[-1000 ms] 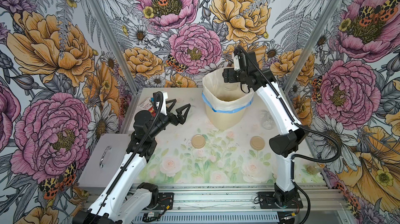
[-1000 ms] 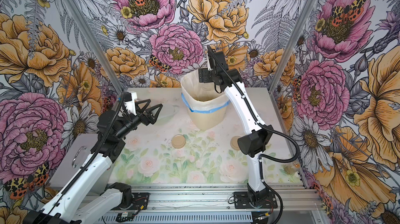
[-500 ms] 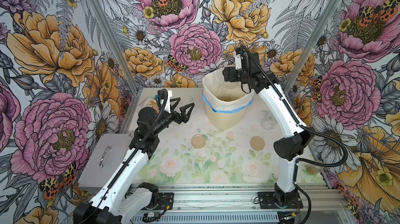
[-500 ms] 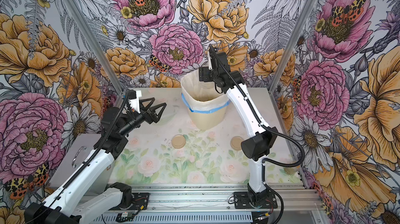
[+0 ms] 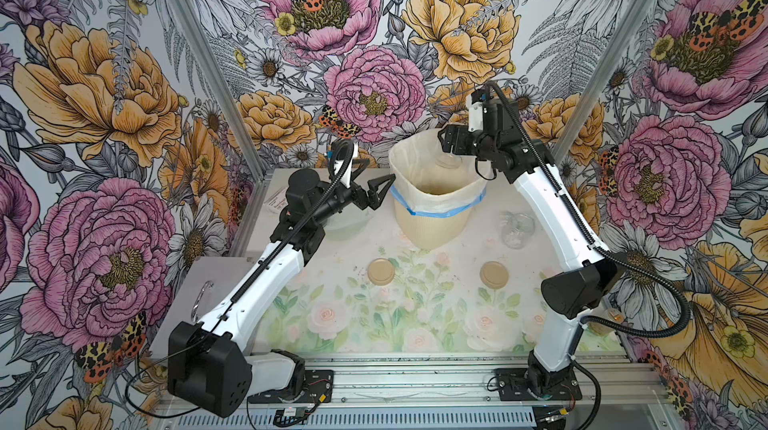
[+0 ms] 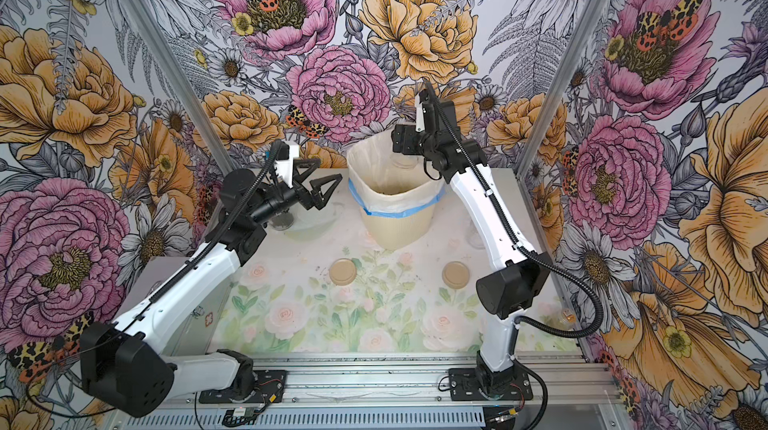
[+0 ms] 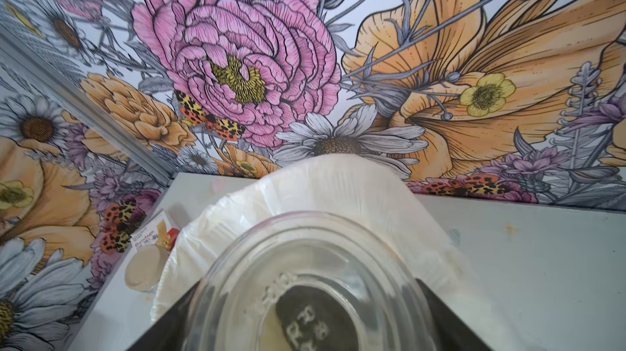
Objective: Empty moldy tea leaves from jars
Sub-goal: Pour the moldy tea leaves from the jar into the trash bin, then place the jar at the center of the board.
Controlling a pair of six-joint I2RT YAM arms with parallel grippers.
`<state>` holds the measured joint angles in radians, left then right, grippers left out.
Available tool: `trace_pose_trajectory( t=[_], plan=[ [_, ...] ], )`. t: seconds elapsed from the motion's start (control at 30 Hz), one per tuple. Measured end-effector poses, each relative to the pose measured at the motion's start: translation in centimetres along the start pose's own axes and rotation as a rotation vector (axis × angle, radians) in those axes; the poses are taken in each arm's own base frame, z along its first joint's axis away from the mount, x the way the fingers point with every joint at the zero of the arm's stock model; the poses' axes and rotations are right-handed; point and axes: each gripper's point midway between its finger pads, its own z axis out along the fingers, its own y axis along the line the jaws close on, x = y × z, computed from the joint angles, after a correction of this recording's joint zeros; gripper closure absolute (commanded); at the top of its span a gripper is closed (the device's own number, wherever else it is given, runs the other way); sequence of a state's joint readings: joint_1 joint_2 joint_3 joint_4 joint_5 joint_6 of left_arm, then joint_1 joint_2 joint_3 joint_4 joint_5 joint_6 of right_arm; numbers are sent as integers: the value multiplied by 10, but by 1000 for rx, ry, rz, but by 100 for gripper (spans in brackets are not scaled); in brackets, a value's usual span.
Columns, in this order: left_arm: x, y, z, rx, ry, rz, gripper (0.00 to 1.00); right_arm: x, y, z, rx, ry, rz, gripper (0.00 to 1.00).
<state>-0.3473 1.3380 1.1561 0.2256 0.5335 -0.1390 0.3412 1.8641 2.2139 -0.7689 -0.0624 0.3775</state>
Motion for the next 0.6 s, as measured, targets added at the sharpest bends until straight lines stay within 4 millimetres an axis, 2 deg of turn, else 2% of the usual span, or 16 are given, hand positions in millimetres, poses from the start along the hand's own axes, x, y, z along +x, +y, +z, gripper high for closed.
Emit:
trace_pose_trajectory(
  t=[0.13, 0.3, 0.43, 0.6],
  plan=[
    [-8, -5, 35, 78, -3, 72, 1, -17, -6, -10, -65, -37, 145, 30],
    [-8, -10, 72, 170, -19, 114, 1, -18, -20, -23, -139, -58, 358, 30],
    [-5, -7, 90, 212, -36, 112, 1, -14, -34, -30, -190, -78, 532, 30],
    [-5, -13, 103, 293, -50, 133, 1, -6, -51, -29, -267, -123, 750, 31]
  ],
)
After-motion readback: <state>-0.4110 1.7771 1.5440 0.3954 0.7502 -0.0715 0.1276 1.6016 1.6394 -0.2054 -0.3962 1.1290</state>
